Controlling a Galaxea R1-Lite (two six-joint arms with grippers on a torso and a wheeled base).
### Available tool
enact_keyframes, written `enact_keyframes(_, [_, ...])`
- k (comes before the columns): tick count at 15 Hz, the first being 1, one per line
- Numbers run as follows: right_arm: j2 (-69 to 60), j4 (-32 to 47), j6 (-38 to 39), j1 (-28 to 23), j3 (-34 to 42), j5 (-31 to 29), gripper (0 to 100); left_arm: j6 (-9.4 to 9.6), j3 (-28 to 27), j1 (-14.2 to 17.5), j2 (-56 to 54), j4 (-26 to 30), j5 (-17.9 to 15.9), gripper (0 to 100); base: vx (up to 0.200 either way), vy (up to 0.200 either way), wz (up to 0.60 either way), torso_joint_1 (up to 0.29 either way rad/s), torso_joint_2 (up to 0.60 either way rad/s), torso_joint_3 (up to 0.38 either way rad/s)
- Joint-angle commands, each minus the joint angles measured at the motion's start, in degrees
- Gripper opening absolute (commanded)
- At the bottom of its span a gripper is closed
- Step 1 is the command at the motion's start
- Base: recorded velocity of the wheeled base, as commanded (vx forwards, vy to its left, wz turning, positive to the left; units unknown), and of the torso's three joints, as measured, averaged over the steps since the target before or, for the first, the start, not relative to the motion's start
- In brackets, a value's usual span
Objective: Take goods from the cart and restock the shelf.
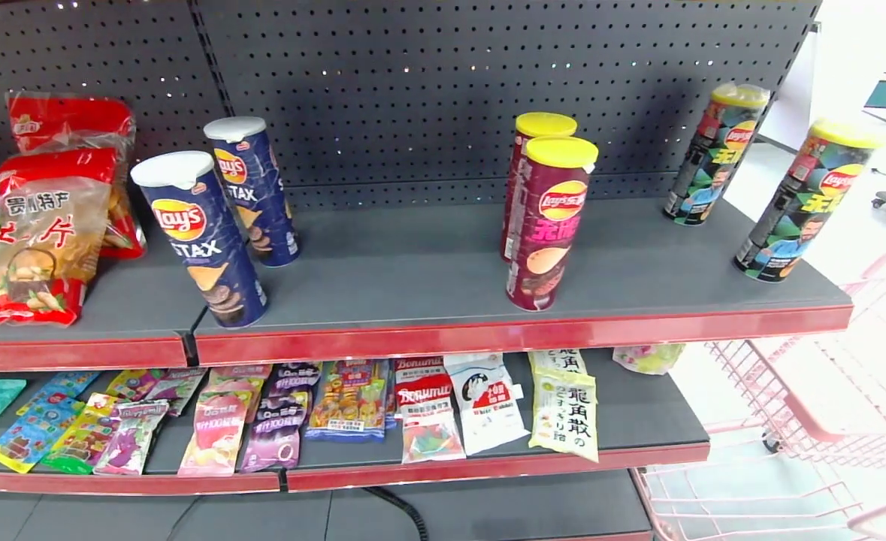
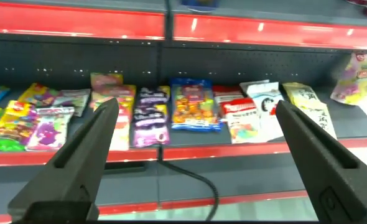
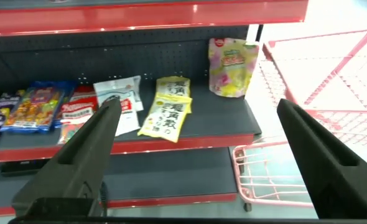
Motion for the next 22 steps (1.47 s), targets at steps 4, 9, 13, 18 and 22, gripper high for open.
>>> enact_keyframes(4, [0.0, 0.0, 0.0, 0.0, 0.0, 0.0, 100, -0.22, 0.1, 0.0, 0.1, -0.1, -0.1, 100, 0.000, -0.050, 0.00, 0.001, 0.00, 0.001])
enact_keyframes(9, [0.0, 0.0, 0.0, 0.0, 0.0, -0.1, 100, -0.31, 0.0, 0.0, 0.1, -0.1, 0.0, 100, 0.080, 0.000, 0.00, 0.003, 0.00, 0.000])
enact_keyframes(13, [0.0, 0.0, 0.0, 0.0, 0.0, -0.1, 100, -0.31, 0.1, 0.0, 0.1, -0.1, -0.1, 100, 0.200, 0.000, 0.00, -0.001, 0.00, 0.006])
enact_keyframes(18, [0.0, 0.0, 0.0, 0.0, 0.0, -0.1, 100, -0.39, 0.1, 0.0, 0.1, -0.1, -0.1, 100, 0.000, 0.000, 0.00, 0.000, 0.00, 0.000])
enact_keyframes(22, [0.0, 0.0, 0.0, 0.0, 0.0, -0.2, 100, -0.39, 0.1, 0.0, 0.1, -0.1, -0.1, 100, 0.000, 0.000, 0.00, 0.000, 0.00, 0.000])
